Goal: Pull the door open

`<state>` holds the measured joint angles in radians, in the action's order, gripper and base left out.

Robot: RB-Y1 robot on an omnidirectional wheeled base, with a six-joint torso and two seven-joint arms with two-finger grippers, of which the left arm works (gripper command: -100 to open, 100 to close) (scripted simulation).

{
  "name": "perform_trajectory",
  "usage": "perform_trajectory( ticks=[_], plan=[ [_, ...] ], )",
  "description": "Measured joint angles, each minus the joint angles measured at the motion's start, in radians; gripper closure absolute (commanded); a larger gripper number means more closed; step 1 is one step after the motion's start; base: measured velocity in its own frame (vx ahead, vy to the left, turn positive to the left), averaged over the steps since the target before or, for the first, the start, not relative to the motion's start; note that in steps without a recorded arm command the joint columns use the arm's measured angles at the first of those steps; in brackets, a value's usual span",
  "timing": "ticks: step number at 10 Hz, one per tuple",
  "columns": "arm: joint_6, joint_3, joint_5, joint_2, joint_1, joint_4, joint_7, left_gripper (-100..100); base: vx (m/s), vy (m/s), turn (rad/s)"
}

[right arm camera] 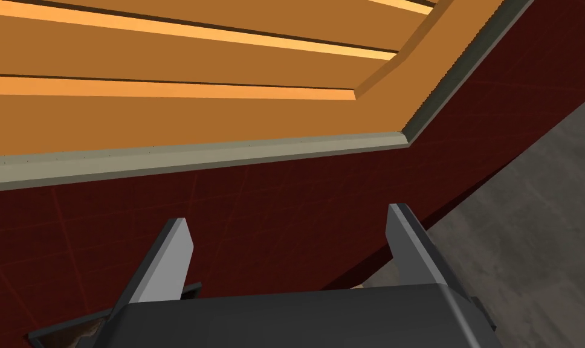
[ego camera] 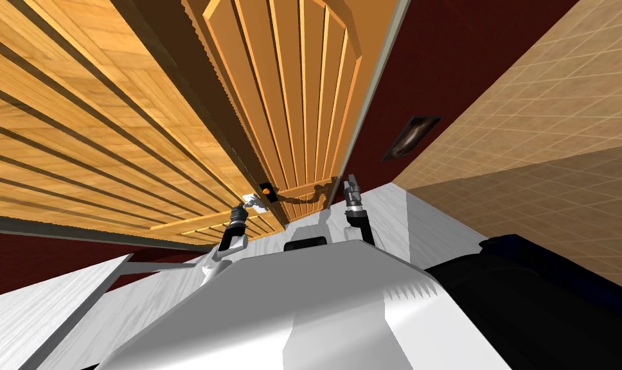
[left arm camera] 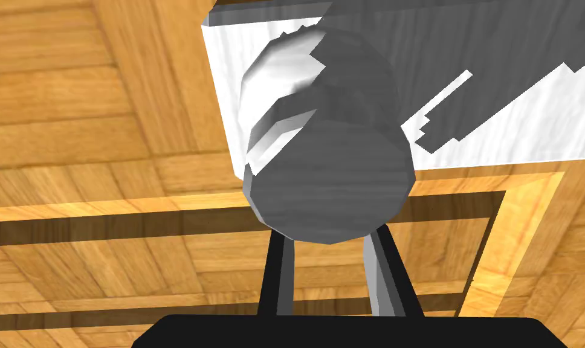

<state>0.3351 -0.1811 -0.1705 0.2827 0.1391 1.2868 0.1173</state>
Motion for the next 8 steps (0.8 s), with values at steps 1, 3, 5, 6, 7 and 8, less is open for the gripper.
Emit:
perform_trajectory(
  ticks=[1, 3, 5, 6, 7, 8],
  plan=[
    [-0.005, -0.005, -0.002, 0.006, 0.006, -0.007, 0.002, 100, -0.240, 0.062, -0.020],
    [-0.011, 0.004, -0.002, 0.012, 0.025, 0.012, 0.008, -100, -0.209, -0.003, -0.097],
    [-0.009, 0.032, -0.002, 0.014, 0.033, 0.039, 0.018, -100, -0.187, -0.040, -0.091],
    [-0.002, 0.048, -0.001, 0.014, 0.035, 0.046, 0.023, -100, -0.173, -0.065, -0.078],
    [0.005, 0.063, 0.000, 0.016, 0.033, 0.049, 0.029, -100, -0.187, -0.070, -0.054],
    [0.011, 0.075, 0.001, 0.015, 0.033, 0.053, 0.032, -100, -0.083, -0.031, -0.007]
  ],
)
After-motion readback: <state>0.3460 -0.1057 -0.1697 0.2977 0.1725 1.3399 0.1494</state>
